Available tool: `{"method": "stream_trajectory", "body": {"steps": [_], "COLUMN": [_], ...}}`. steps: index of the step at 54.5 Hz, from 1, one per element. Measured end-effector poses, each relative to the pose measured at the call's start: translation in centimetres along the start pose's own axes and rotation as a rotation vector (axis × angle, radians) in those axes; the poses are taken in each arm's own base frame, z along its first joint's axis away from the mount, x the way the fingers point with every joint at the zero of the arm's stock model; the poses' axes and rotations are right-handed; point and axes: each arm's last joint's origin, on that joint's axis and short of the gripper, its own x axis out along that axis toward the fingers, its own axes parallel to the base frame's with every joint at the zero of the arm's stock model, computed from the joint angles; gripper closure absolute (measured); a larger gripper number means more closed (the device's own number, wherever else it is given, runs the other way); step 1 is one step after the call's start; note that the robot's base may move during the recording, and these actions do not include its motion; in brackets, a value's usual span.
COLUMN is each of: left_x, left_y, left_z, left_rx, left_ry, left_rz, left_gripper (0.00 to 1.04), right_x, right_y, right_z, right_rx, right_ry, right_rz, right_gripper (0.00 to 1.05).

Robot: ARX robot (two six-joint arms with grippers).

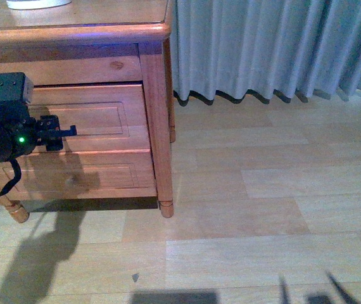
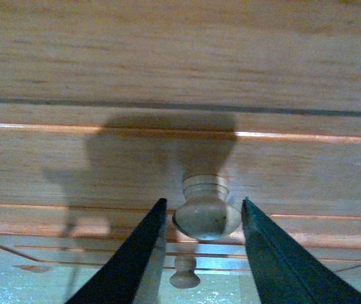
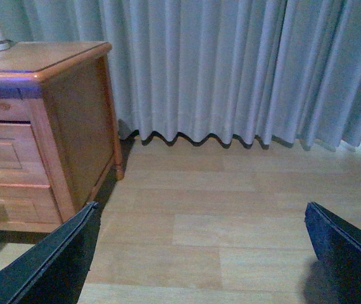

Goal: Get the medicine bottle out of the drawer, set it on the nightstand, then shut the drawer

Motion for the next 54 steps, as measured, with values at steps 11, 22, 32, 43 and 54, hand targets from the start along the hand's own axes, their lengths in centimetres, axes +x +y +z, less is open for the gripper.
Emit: {"method": "stream_trajectory", "body": {"steps": [11, 22, 32, 43, 54], "left_x": [0.0, -0.5, -2.5, -6.7, -12.3], "left_y": [0.0, -0.1, -0.2, -0.4, -0.7], "left_z": [0.1, -0.4, -1.6, -3.7, -6.8], "left_rx": [0.000, 0.012, 0.009, -0.018, -0.035], "left_ry": [-0.009, -0.025, -0.029, -0.023, 0.006], "left_rz": [0.002, -0.002, -0.007, -0.017, -0.024], "left_gripper": [0.75, 0.81, 0.81, 0.81, 0.81], "right_x": [0.0, 0.0, 0.0, 0.0, 0.0], "right_y": [0.0, 0.0, 0.0, 0.0, 0.0], "right_z": [0.0, 0.0, 0.0, 0.0, 0.0], "right_rx": [0.000, 0.000, 0.000, 0.000, 0.000], "right_ry": [0.000, 0.000, 0.000, 0.000, 0.000], "right_rz": [0.000, 0.000, 0.000, 0.000, 0.000], "right_gripper": [0.07, 0.07, 0.07, 0.07, 0.07]}}
